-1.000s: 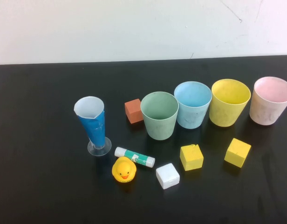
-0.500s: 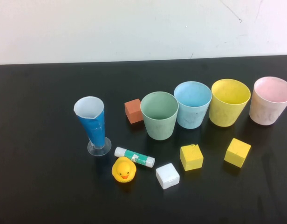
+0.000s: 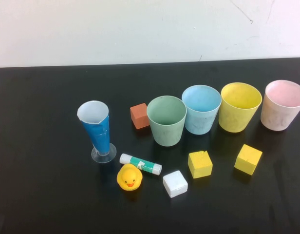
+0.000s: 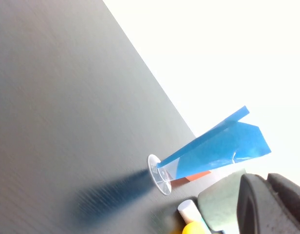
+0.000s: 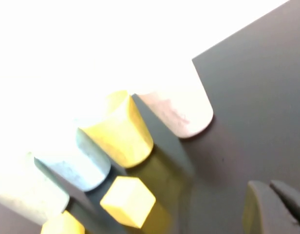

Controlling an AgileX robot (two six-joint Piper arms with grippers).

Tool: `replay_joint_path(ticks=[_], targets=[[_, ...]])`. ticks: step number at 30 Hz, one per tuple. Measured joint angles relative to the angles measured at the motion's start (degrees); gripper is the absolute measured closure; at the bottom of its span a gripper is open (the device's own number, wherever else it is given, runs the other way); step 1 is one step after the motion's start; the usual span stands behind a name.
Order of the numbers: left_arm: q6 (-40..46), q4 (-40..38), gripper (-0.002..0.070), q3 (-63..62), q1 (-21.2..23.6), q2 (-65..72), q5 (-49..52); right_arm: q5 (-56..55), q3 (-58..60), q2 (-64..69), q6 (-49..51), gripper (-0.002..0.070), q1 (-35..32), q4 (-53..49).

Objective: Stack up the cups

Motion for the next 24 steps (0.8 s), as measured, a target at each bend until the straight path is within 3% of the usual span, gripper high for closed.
replay_joint_path(ticks=[5,9,14,19,24], targets=[[0.5,-0.1,0.0677,0.0,0.0,0.0,0.0,-0.8,0.0,0.0,0.0,0.0679,0.0,0.0],[7.6,0.3,0.0676,-0.6,0.0,0.0,2.3,-0.7,0.0,0.0,-2.6,0.0679,0.0,0.0],[18.9,6.7,0.0677,-12.1,0.0,2.9,14.9,2.7,0.0,0.0,-3.8,0.0679,0.0,0.0],[26.2,15.3,0.0677,-28.5,0.0,16.7,31.2,4.6,0.0,0.0,-4.2,0.0679,0.0,0.0],[39.8,15.1,0.0677,-43.9,0.0,31.0,42.6,4.8,0.0,0.0,-4.3,0.0679,0.0,0.0]])
